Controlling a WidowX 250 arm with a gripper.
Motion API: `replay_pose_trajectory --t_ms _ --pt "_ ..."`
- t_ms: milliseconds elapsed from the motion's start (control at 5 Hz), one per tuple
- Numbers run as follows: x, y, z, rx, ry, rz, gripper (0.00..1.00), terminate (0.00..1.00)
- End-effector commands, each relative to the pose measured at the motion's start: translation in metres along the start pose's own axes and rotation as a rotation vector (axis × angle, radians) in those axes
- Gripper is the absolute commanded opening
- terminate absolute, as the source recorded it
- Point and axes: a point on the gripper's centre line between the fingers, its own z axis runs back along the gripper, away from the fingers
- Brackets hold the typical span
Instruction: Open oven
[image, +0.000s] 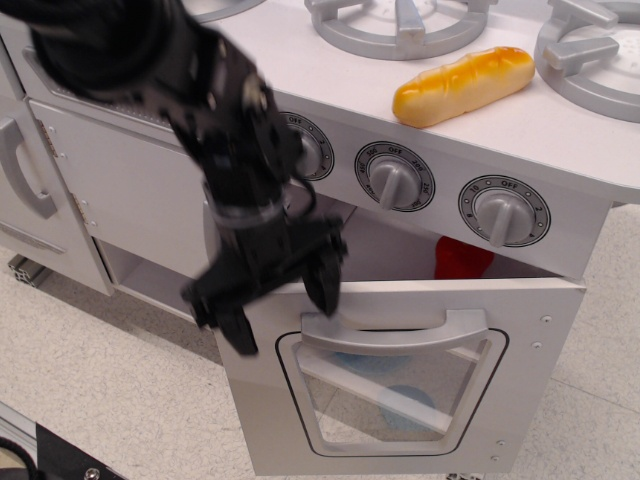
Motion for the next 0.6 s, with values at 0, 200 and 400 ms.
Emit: replay_pose_trajectory --t_ms 0,200,400 --pt "0.023 -0.017 0.045 -0.066 -0.049 -0.040 1.00 0.00" --pt "0.044 -0.025 0.043 -0.047 -0.117 0.030 1.00 0.00" --pt "0.055 -0.030 0.026 0.008 -0.225 -0.063 1.00 0.00"
